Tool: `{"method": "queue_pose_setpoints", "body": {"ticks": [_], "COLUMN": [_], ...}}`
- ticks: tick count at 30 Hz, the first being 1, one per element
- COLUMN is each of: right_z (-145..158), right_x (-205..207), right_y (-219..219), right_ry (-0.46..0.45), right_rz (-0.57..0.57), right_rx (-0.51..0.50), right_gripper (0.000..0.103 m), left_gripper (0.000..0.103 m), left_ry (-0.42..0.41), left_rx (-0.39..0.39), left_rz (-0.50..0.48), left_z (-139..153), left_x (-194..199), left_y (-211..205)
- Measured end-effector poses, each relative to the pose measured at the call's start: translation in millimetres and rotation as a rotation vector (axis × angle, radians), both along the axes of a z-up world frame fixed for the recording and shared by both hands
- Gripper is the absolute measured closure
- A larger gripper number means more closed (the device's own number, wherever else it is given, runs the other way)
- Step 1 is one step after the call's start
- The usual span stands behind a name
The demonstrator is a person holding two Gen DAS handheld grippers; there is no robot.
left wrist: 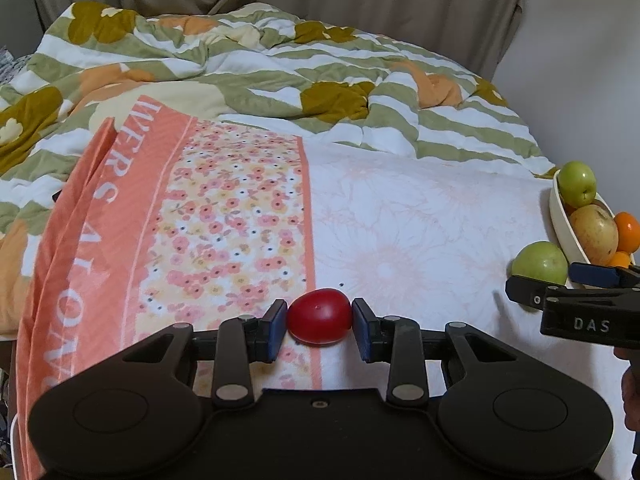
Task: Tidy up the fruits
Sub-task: 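Grasp a red cherry tomato with the left tool while the right tool grasps the last green apple, then carry the tomato and green apple to the bowl and release the tomato from the left tool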
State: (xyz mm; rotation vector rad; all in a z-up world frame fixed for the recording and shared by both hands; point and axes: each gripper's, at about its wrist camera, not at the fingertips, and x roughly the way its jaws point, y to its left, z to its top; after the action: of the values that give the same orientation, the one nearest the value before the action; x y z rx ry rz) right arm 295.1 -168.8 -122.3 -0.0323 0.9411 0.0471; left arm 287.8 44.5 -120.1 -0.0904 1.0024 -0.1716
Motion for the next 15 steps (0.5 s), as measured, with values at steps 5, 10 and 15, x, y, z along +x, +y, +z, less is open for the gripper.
{"method": "queue_pose_setpoints", "body": {"ticks": [5, 10, 15], "right_z": [-1.2, -2.9, 4.5], "right_x": [0.3, 0.4, -11.6], "right_y": [-0.9, -0.8, -2.3], "right_ry": [-0.008, 0.005, -0.006], "right_rz": [0.005, 0.02, 0.01], "right_rx": [0.005, 0.014, 0.035], "right_gripper": [0.014, 0.035, 0.035], "left_gripper": [0.064, 0.064, 0.064], "left_ry": [-0.001, -0.017, -0.052], "left_rx": [0.004, 0.006, 0.002], "left_rz": [0.013, 0.012, 0.004], "left_z": [0.9, 7.2, 20.6], "left_x": [-8.8, -17.9, -29.1], "left_y": [6.1, 8.8, 9.1]}}
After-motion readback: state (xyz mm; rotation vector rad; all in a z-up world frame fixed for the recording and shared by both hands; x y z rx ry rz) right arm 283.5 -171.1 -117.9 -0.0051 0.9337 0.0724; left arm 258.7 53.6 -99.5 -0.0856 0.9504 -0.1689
